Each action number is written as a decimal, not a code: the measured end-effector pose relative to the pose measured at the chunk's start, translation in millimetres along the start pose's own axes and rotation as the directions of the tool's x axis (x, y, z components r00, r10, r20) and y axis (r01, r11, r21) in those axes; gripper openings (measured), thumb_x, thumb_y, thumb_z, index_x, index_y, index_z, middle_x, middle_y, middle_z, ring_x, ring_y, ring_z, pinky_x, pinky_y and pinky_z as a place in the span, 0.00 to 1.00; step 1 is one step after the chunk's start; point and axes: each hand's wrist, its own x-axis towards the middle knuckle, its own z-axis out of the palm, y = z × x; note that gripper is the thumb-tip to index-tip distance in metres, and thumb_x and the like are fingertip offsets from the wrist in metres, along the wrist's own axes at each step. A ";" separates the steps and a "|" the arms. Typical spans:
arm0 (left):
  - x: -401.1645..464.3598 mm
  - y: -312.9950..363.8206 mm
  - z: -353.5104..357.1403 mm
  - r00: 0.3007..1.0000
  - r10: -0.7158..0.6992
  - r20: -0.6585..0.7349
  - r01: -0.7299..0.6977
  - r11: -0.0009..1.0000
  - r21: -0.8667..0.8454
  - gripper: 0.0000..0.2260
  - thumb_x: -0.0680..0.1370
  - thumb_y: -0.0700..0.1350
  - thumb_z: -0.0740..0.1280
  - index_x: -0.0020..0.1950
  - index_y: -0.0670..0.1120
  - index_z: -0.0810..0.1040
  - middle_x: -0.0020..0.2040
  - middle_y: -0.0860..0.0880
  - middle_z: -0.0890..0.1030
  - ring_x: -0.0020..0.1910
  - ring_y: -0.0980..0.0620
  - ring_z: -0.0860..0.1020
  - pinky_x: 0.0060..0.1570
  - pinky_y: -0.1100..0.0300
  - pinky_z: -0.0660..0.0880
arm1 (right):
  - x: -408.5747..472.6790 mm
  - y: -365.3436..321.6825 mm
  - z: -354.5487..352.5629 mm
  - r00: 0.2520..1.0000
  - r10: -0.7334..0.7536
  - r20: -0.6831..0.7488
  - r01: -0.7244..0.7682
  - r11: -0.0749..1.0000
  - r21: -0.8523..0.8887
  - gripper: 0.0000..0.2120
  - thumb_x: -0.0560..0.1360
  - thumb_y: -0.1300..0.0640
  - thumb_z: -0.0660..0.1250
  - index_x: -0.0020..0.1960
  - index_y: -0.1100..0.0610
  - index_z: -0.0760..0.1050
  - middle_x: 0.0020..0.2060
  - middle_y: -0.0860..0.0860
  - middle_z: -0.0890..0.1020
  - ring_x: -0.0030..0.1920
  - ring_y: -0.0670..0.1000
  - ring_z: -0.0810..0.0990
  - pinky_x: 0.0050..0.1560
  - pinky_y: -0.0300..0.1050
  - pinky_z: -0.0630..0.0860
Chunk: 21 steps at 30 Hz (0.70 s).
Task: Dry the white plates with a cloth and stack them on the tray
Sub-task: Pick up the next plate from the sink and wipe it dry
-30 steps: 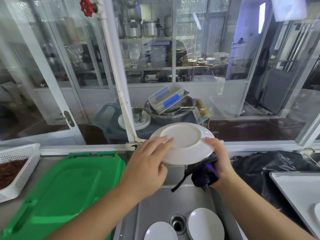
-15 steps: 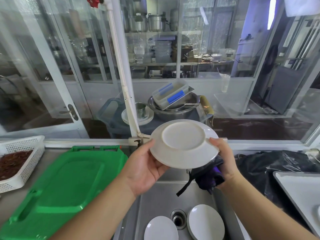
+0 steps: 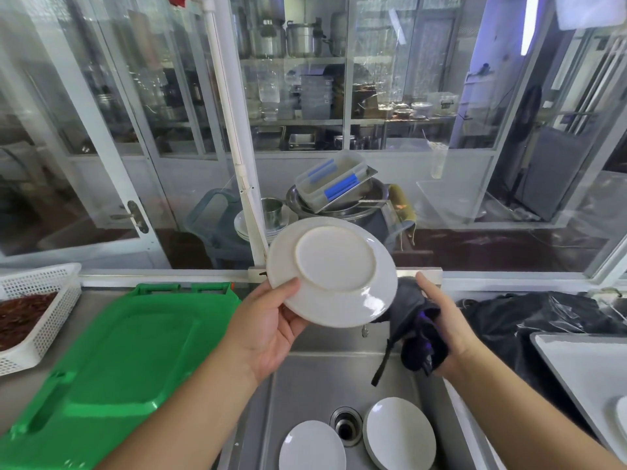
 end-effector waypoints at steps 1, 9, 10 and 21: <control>0.5 3.7 -1.9 1.000 0.025 0.002 -0.025 0.999 0.044 0.12 0.77 0.34 0.69 0.60 0.41 0.82 0.57 0.41 0.87 0.53 0.46 0.87 0.41 0.55 0.85 | 1.0 -4.7 -2.9 0.999 0.001 -0.038 0.000 1.000 0.010 0.27 0.77 0.38 0.71 0.57 0.63 0.84 0.45 0.61 0.85 0.40 0.58 0.85 0.49 0.51 0.79; -1.4 5.6 3.6 0.990 0.079 0.113 -0.120 0.898 0.424 0.09 0.81 0.32 0.66 0.57 0.42 0.83 0.52 0.42 0.88 0.48 0.47 0.86 0.45 0.53 0.86 | -1.5 -58.3 37.7 0.927 -0.375 -0.022 0.360 0.905 -0.225 0.07 0.81 0.55 0.72 0.49 0.43 0.86 0.44 0.51 0.89 0.46 0.54 0.88 0.51 0.53 0.86; -2.3 2.8 4.9 0.988 0.071 0.139 -0.128 0.876 0.465 0.09 0.81 0.32 0.66 0.57 0.41 0.83 0.51 0.41 0.88 0.48 0.47 0.86 0.45 0.53 0.86 | -0.5 -61.2 46.7 0.894 -0.448 0.015 0.425 0.836 -0.348 0.12 0.81 0.55 0.72 0.46 0.38 0.86 0.43 0.45 0.89 0.48 0.52 0.88 0.53 0.52 0.86; -6.6 1.1 10.0 0.950 0.077 0.303 -0.253 0.758 0.601 0.11 0.79 0.34 0.71 0.46 0.48 0.88 0.46 0.45 0.88 0.44 0.50 0.85 0.43 0.55 0.83 | -23.3 -36.3 106.5 0.311 -0.588 0.746 0.744 -0.337 -0.576 0.19 0.75 0.48 0.70 0.66 0.46 0.82 0.59 0.47 0.80 0.54 0.53 0.81 0.50 0.44 0.78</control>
